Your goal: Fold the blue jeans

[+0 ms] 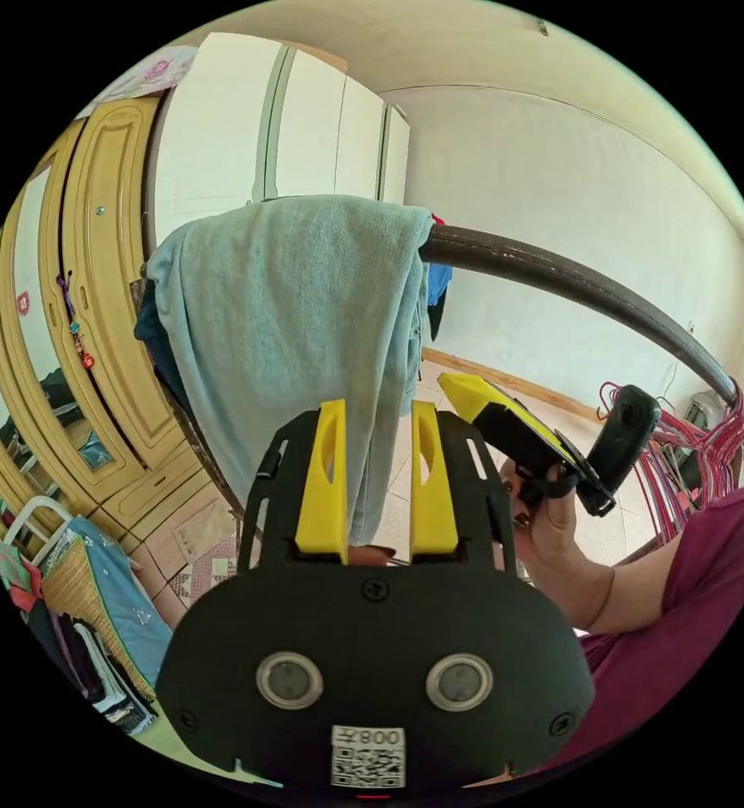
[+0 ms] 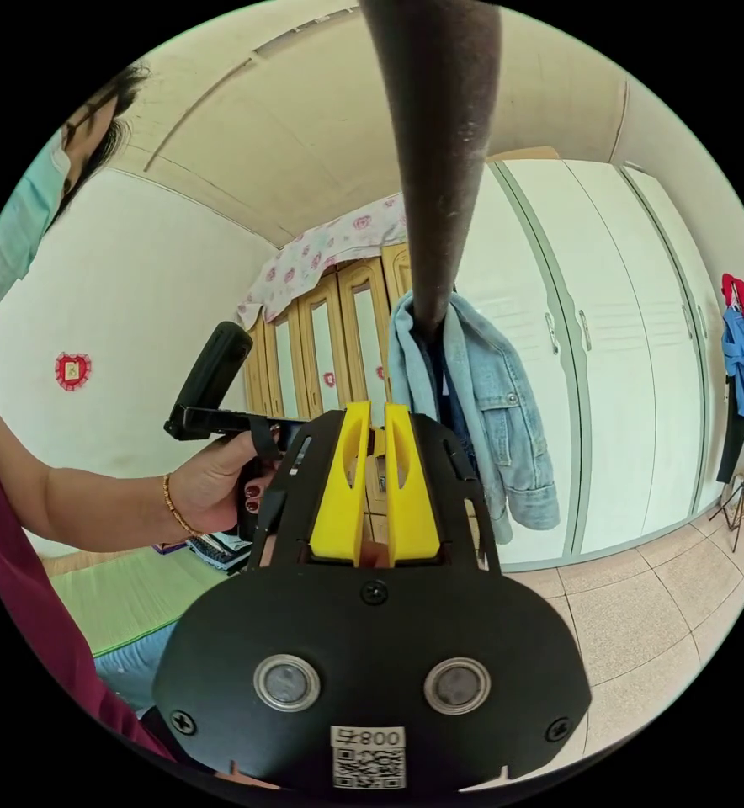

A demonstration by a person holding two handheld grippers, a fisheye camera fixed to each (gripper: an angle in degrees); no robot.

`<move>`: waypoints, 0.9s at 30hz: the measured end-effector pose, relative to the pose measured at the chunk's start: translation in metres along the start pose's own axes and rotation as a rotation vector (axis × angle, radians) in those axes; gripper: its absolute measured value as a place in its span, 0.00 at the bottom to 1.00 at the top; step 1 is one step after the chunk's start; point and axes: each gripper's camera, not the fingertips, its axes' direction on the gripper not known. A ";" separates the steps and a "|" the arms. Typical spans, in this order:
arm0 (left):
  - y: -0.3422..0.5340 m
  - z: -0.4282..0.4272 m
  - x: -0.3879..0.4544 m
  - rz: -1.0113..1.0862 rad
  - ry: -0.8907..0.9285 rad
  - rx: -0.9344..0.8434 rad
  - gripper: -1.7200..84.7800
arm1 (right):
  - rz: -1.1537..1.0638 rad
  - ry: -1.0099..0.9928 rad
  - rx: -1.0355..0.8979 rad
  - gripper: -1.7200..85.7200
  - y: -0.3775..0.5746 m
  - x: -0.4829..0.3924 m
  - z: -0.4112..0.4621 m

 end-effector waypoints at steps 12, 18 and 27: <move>-0.034 -0.039 -0.022 -0.136 -0.061 0.102 0.03 | -0.035 -0.023 -0.072 0.02 -0.004 -0.071 -0.003; -0.045 -0.102 -0.025 -0.139 -0.079 0.237 0.03 | -0.071 0.016 -0.059 0.02 -0.018 -0.122 0.017; -0.067 -0.196 0.002 -0.021 -0.164 0.343 0.02 | -0.086 0.015 0.029 0.02 -0.046 -0.183 0.045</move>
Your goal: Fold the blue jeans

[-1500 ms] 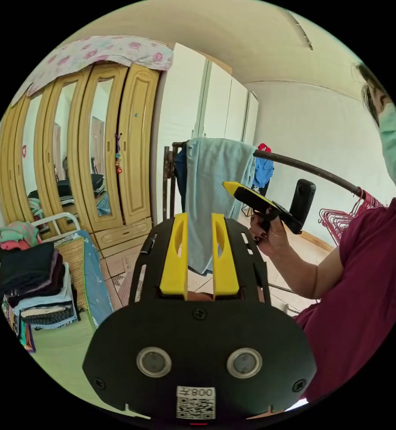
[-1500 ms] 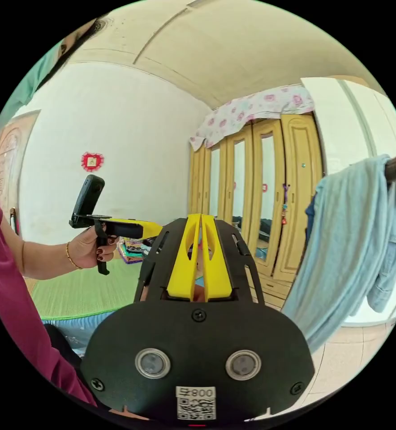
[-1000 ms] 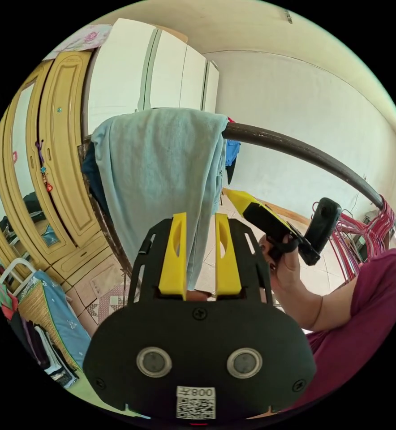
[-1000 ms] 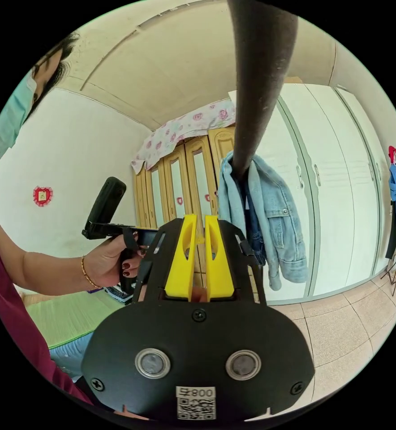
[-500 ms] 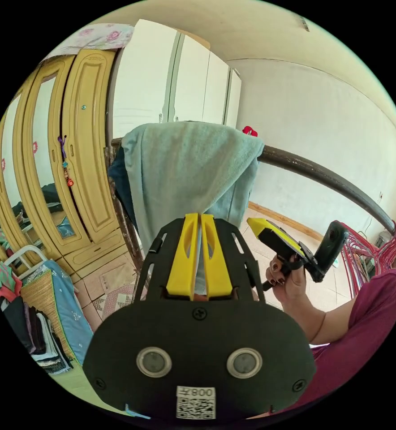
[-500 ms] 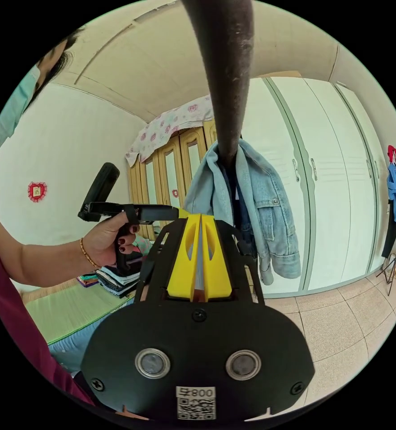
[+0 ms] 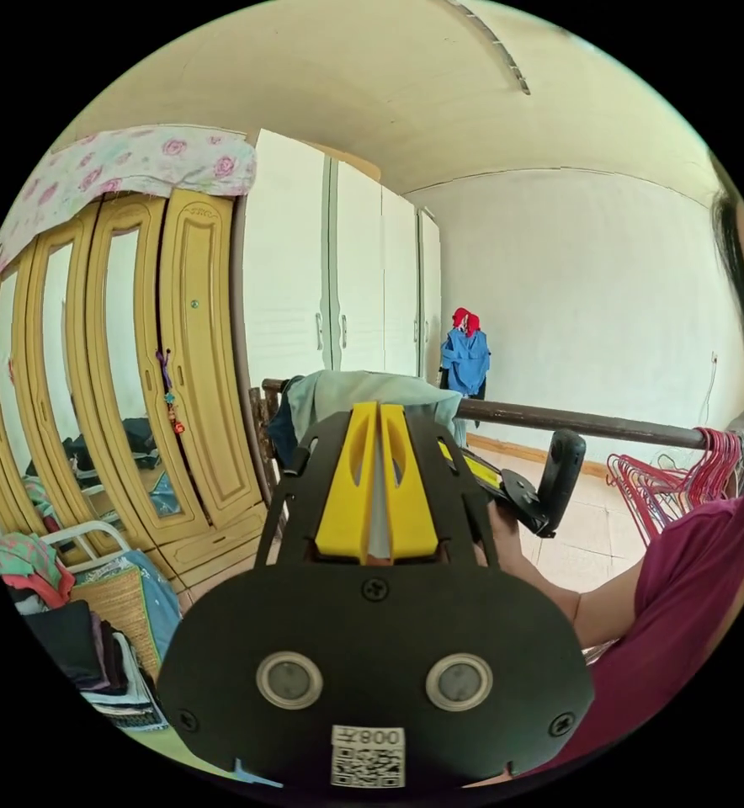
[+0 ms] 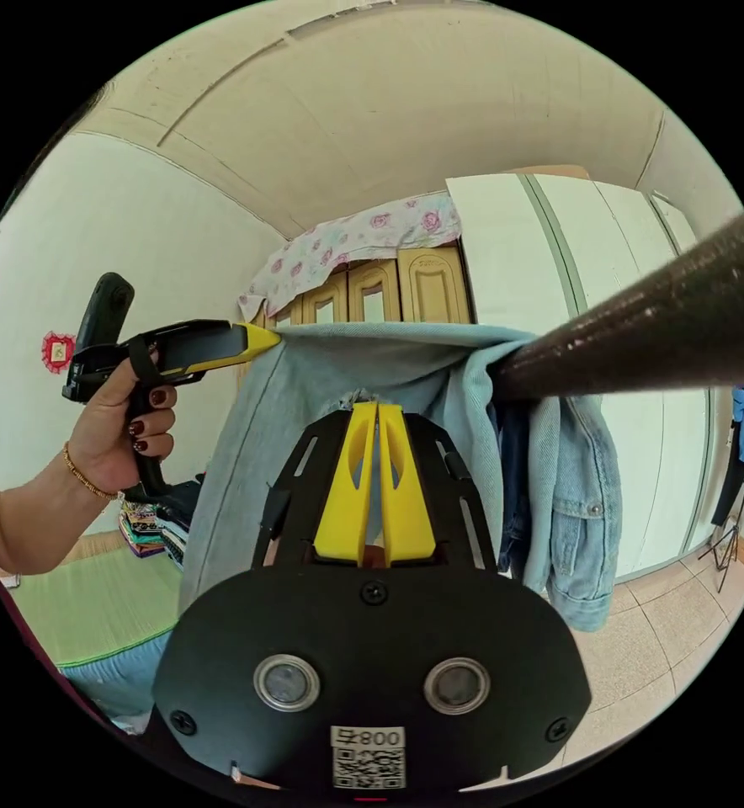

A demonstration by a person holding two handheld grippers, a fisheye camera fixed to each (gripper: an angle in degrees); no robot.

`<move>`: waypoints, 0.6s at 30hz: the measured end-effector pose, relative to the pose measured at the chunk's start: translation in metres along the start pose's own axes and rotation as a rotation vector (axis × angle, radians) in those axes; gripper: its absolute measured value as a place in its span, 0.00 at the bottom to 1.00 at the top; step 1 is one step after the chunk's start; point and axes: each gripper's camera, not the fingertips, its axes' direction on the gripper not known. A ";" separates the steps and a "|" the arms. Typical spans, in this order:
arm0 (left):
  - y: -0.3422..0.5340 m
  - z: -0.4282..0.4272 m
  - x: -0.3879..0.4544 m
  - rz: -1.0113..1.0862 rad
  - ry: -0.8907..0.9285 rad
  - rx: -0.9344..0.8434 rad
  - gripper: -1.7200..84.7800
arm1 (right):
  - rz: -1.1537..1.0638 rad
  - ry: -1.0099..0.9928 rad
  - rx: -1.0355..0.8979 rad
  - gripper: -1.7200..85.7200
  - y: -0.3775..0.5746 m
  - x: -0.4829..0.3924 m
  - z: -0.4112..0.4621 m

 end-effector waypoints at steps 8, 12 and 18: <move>-0.011 -0.078 -0.026 -0.107 0.008 0.076 0.02 | 0.076 0.041 0.043 0.02 -0.002 -0.029 0.023; -0.008 -0.121 -0.037 -0.142 0.001 0.120 0.02 | 0.104 0.050 0.059 0.02 0.007 -0.043 0.035; 0.006 -0.194 -0.057 -0.228 0.020 0.223 0.02 | 0.136 0.037 0.055 0.02 0.027 -0.056 0.059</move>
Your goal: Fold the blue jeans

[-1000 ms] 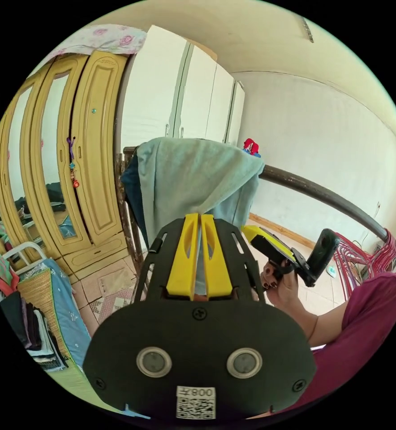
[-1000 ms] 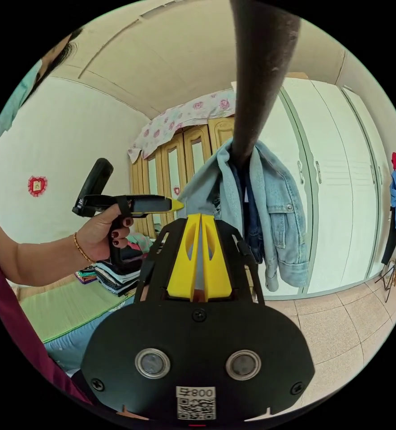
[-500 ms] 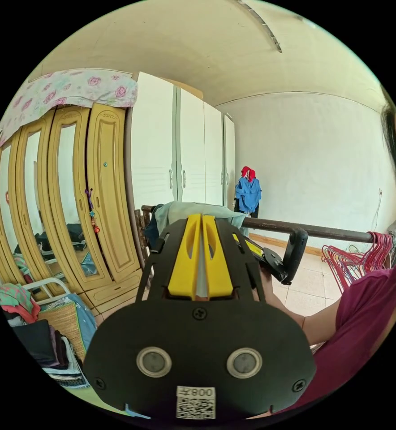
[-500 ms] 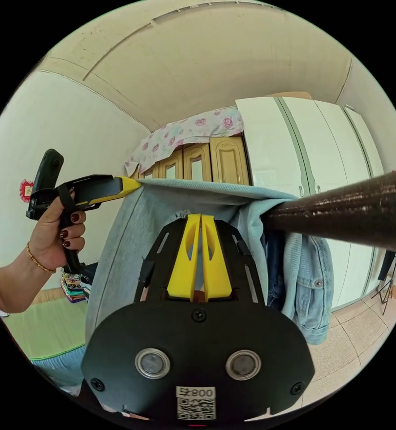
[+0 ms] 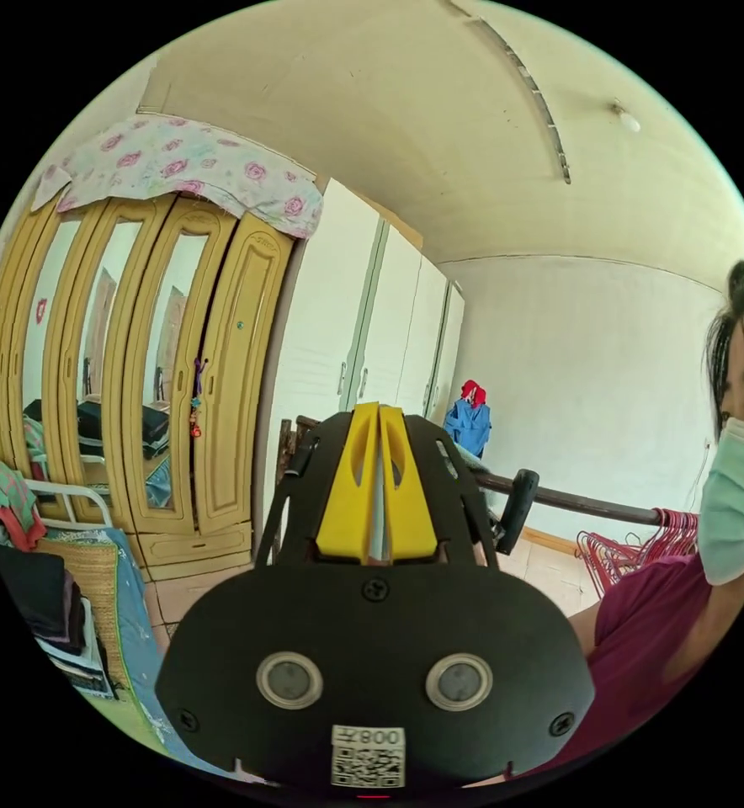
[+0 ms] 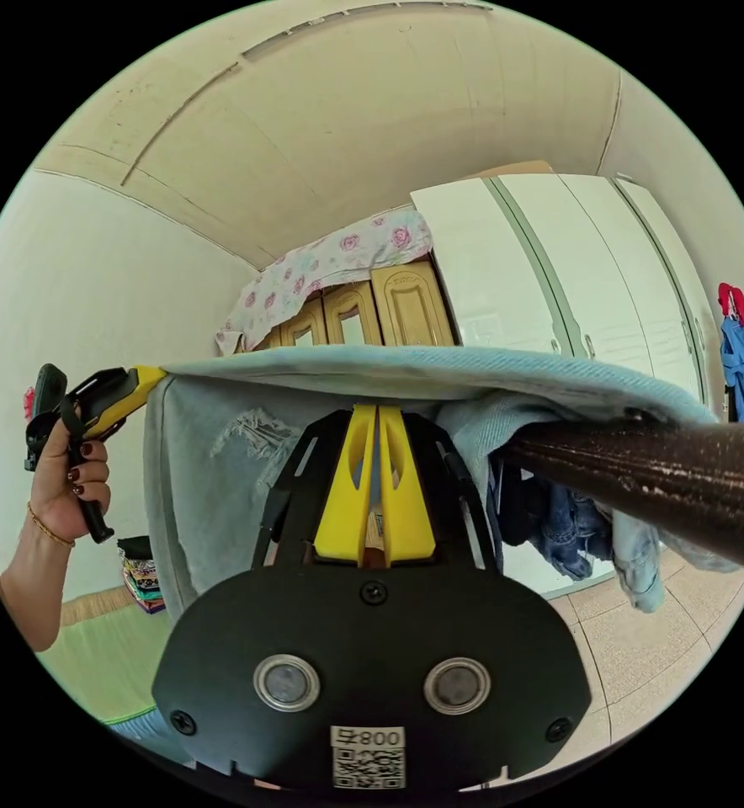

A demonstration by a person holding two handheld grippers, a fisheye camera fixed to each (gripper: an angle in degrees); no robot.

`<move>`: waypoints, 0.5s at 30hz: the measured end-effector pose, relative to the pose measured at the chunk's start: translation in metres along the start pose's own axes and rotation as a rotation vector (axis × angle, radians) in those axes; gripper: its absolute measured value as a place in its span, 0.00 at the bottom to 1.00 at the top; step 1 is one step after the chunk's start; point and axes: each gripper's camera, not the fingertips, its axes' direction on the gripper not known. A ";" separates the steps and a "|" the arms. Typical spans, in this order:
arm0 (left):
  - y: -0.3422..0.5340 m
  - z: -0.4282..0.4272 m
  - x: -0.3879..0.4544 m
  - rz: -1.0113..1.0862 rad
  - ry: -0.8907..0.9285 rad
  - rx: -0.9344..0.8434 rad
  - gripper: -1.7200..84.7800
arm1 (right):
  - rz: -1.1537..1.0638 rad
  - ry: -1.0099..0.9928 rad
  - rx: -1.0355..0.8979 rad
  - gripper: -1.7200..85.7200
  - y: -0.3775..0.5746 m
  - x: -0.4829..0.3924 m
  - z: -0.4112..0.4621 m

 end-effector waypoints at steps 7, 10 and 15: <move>0.004 -0.090 -0.016 -0.075 0.036 0.093 0.02 | 0.057 0.044 0.015 0.02 0.032 0.006 0.024; 0.012 -0.127 -0.016 -0.077 0.034 0.091 0.02 | 0.106 0.039 0.038 0.02 0.044 0.020 0.031; 0.032 -0.190 -0.017 -0.129 0.068 0.118 0.02 | 0.132 0.044 0.053 0.02 0.070 0.032 0.044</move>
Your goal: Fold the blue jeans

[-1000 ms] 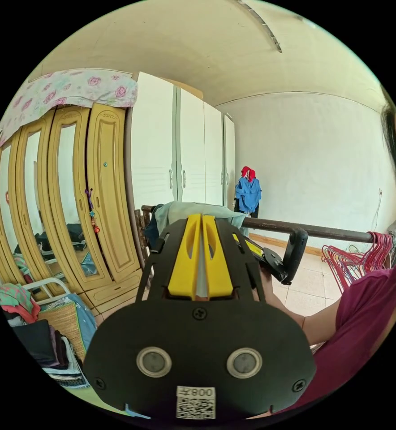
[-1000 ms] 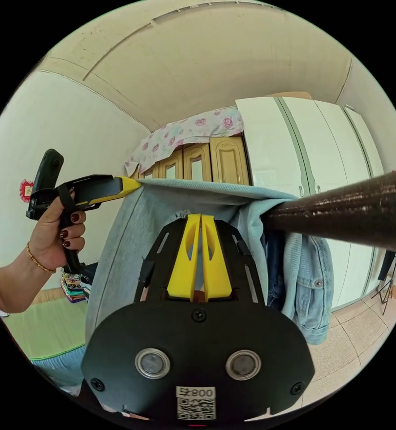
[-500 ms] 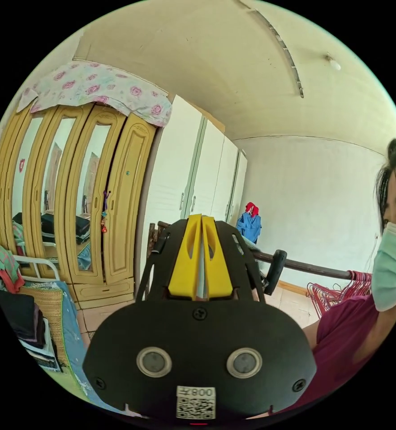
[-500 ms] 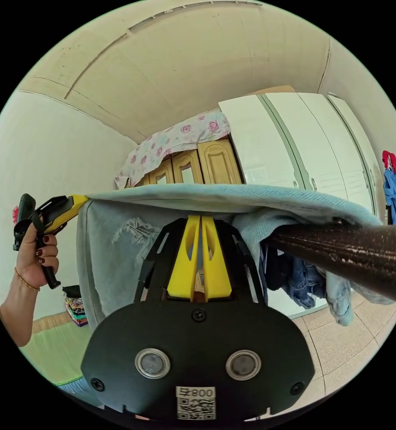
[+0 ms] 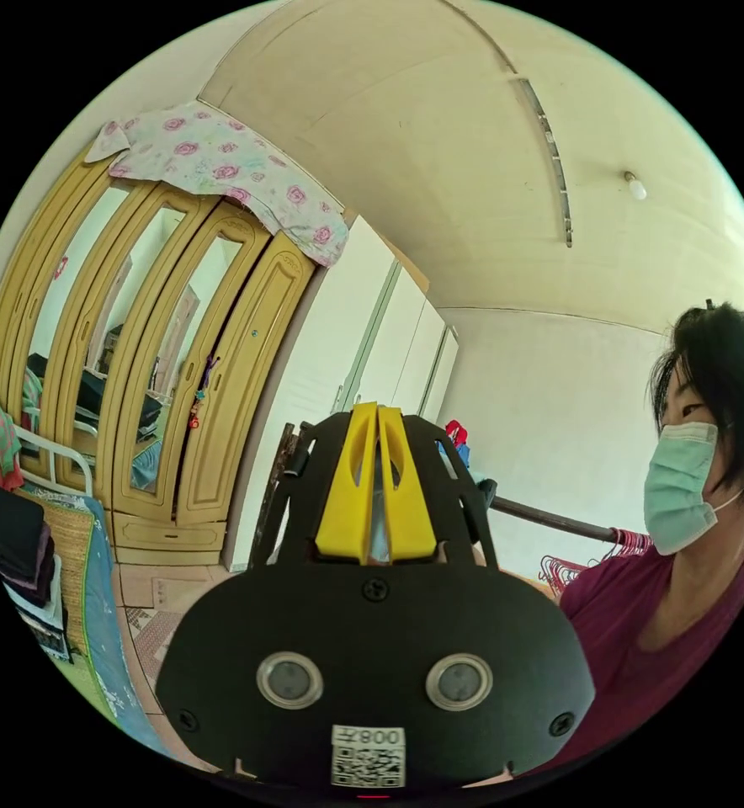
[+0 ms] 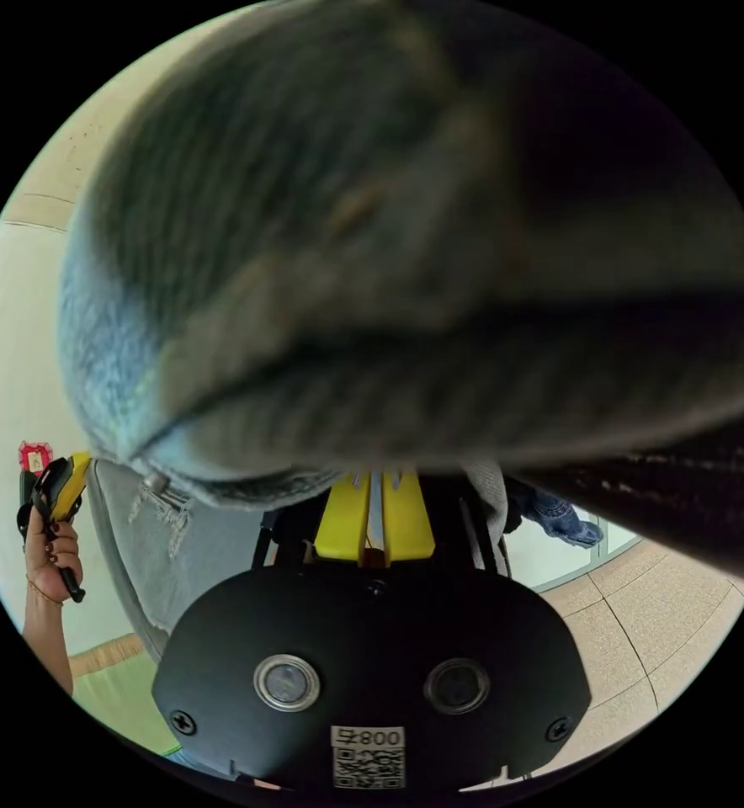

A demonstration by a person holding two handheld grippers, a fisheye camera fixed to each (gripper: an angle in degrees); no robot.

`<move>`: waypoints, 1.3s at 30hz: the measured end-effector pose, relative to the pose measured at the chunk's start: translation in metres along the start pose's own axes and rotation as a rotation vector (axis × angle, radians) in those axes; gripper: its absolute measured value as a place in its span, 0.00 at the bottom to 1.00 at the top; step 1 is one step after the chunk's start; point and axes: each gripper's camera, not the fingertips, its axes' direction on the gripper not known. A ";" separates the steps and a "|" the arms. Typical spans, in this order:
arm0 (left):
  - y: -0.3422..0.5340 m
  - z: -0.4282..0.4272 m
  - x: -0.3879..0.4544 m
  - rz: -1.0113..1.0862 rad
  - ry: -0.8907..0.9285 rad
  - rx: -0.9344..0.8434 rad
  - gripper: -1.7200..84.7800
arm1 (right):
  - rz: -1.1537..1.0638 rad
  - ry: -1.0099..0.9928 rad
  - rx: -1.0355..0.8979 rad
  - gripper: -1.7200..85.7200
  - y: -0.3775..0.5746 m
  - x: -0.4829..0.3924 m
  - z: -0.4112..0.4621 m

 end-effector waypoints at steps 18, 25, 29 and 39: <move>0.077 -0.275 0.092 0.025 -0.086 -0.038 0.02 | 0.296 -0.296 0.127 0.09 0.084 0.088 0.048; 0.115 -0.384 0.114 -0.093 -0.097 -0.006 0.02 | 0.252 -0.441 0.113 0.09 0.093 0.098 0.066; 0.139 -0.453 0.137 -0.129 -0.132 0.027 0.02 | 0.232 -0.573 0.135 0.08 0.106 0.097 0.084; 0.196 -0.601 0.197 -0.255 -0.211 0.109 0.02 | 0.385 -0.771 -0.038 0.04 0.179 0.089 0.150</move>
